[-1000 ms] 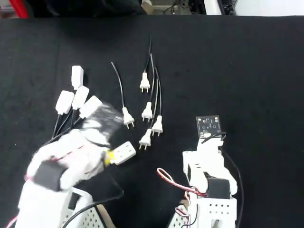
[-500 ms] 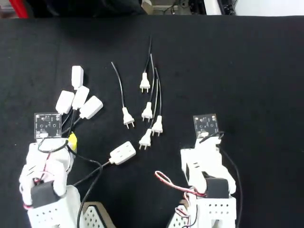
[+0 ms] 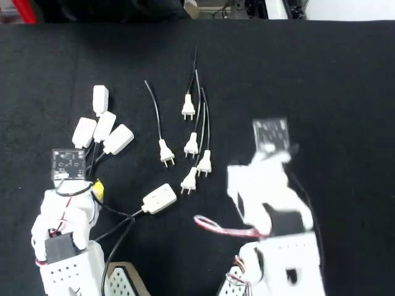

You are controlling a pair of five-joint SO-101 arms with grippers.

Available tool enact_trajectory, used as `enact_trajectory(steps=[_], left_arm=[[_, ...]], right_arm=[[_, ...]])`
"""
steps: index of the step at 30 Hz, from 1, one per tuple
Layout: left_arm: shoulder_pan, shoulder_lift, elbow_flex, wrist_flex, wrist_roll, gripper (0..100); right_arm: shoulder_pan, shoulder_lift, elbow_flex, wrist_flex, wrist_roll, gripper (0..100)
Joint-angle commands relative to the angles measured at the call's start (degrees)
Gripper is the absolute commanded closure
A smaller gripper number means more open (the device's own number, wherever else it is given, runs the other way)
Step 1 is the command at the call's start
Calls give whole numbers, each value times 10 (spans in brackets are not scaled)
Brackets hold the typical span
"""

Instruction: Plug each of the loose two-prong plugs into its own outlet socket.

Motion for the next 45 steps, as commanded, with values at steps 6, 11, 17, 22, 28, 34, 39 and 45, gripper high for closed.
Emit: enact_trajectory(steps=[6, 11, 17, 22, 28, 34, 39, 45], left_arm=[[8, -4, 10, 1, -33, 769], [8, -4, 19, -4, -34, 769], [8, -4, 19, -4, -34, 769], [8, -4, 19, -4, -35, 769], [8, -4, 20, -4, -35, 769], [9, -4, 20, -3, -58, 769], [9, -4, 20, -2, -62, 769], [9, -4, 20, -1, -62, 769]], right_arm=[[-131, 480, -286, -9, -137, 856], [-162, 682, -405, -5, -186, 874], [-160, 785, -480, 54, -208, 881], [-160, 789, -487, 76, -205, 881], [-129, 790, -477, 91, -169, 880], [-83, 791, -458, 90, -125, 878], [-72, 791, -450, 91, -108, 878], [-60, 804, -449, 90, -47, 881]])
